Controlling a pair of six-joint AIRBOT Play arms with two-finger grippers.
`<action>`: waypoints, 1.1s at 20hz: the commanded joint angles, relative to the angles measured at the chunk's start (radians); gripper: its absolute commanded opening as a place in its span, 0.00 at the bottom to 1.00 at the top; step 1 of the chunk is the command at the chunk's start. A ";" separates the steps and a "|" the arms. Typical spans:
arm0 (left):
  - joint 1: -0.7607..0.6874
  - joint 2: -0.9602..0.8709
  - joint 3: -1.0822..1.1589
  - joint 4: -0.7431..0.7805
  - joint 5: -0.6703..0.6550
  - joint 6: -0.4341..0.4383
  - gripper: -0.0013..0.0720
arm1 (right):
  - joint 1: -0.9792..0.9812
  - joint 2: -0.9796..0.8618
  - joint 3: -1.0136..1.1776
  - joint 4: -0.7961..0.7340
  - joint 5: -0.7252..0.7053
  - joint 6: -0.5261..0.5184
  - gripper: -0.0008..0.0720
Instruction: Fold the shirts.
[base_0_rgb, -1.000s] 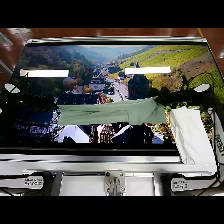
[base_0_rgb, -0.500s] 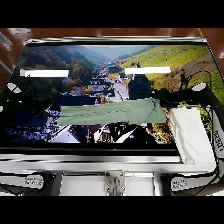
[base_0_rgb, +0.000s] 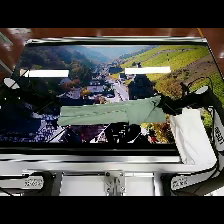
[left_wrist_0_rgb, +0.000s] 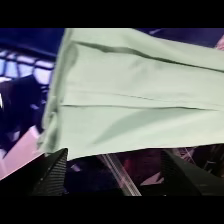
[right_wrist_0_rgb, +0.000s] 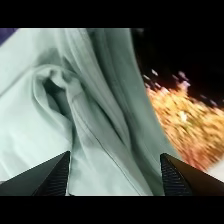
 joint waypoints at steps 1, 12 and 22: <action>-0.045 0.023 0.002 -0.071 0.012 0.045 0.97 | 0.024 -0.058 0.001 0.094 -0.022 0.016 0.94; -0.317 0.008 0.000 -0.152 0.356 0.042 0.09 | 0.076 0.168 0.001 0.161 -0.039 0.038 0.09; -0.794 -0.129 0.002 -0.344 0.730 -0.006 0.07 | 0.103 0.618 0.001 0.133 0.174 0.217 0.09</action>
